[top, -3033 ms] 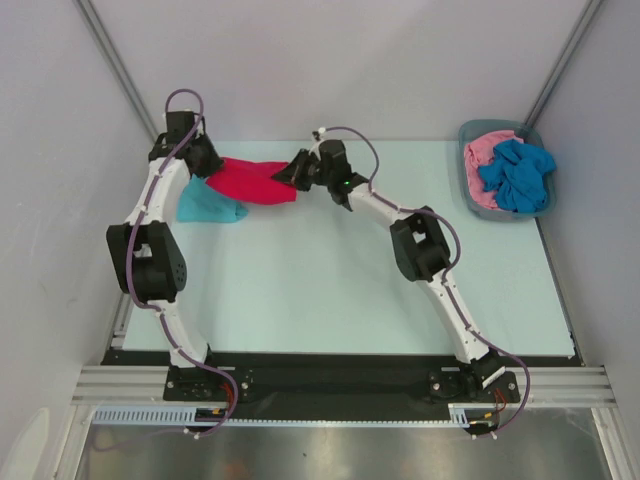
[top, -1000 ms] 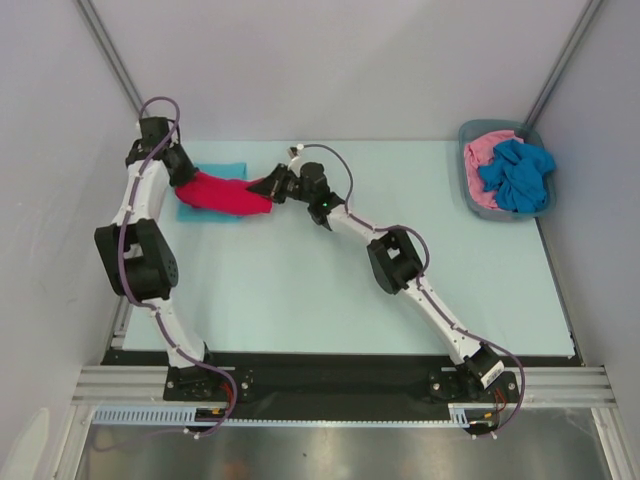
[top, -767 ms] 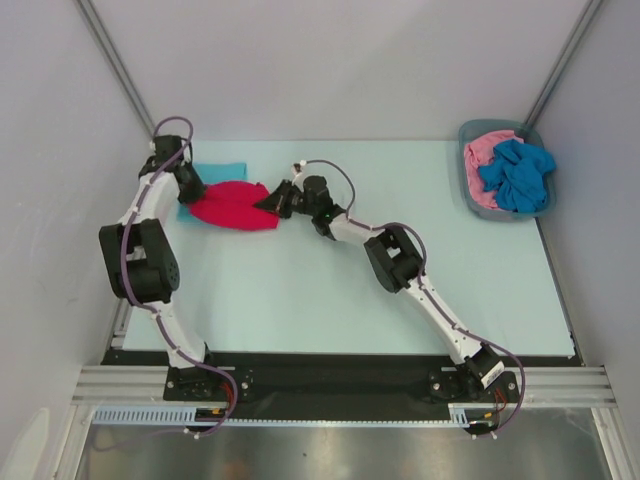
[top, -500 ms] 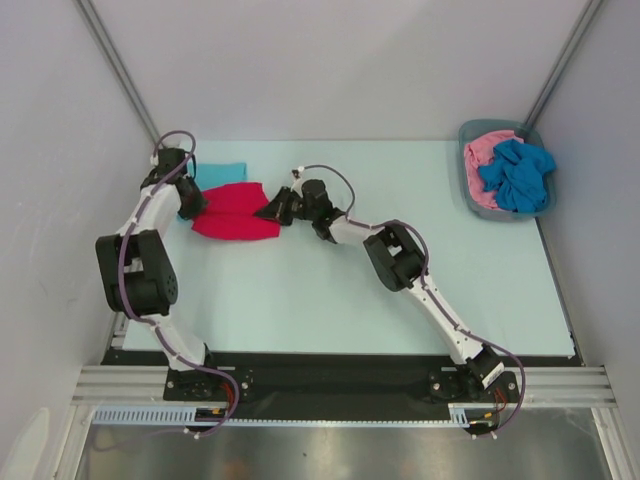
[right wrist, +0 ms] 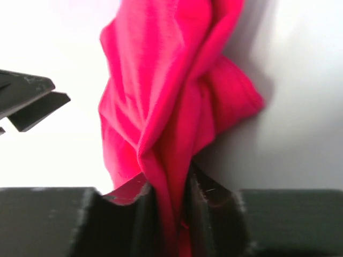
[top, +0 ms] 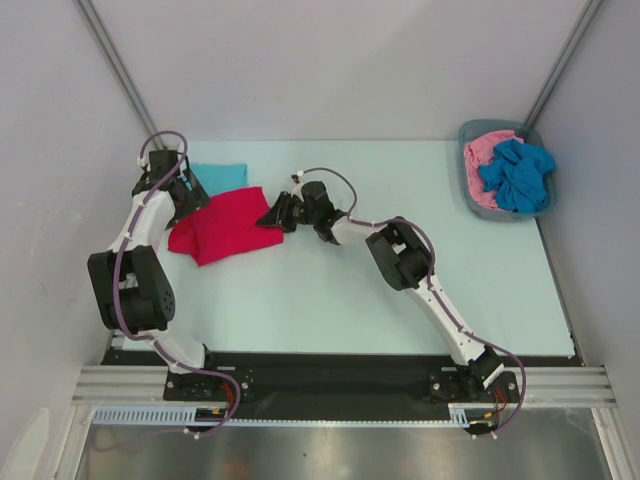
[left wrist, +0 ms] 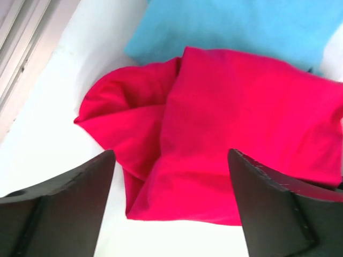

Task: Fold and stack the t-shirts
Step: Neatly place the folded tshirt to the corner

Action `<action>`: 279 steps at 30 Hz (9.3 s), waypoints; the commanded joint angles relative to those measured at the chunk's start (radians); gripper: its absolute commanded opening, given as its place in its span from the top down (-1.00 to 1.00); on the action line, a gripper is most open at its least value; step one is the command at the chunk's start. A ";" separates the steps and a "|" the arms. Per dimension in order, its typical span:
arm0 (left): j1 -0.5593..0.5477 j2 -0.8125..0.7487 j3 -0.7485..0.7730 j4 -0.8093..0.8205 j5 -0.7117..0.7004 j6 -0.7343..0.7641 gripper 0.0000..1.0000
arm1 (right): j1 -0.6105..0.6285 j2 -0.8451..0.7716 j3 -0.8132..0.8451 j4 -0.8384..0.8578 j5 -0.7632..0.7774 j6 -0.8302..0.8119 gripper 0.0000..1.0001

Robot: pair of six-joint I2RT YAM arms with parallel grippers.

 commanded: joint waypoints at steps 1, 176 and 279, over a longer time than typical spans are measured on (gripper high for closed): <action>0.005 -0.059 -0.032 0.008 -0.044 -0.015 -0.86 | -0.008 -0.074 -0.021 -0.011 -0.014 -0.042 0.34; 0.142 -0.071 -0.454 0.536 0.353 -0.177 -0.90 | -0.080 0.133 0.295 -0.117 -0.203 -0.047 -0.42; 0.172 0.258 0.251 0.422 0.240 -0.094 0.90 | -0.034 0.260 0.491 0.187 0.078 0.205 1.00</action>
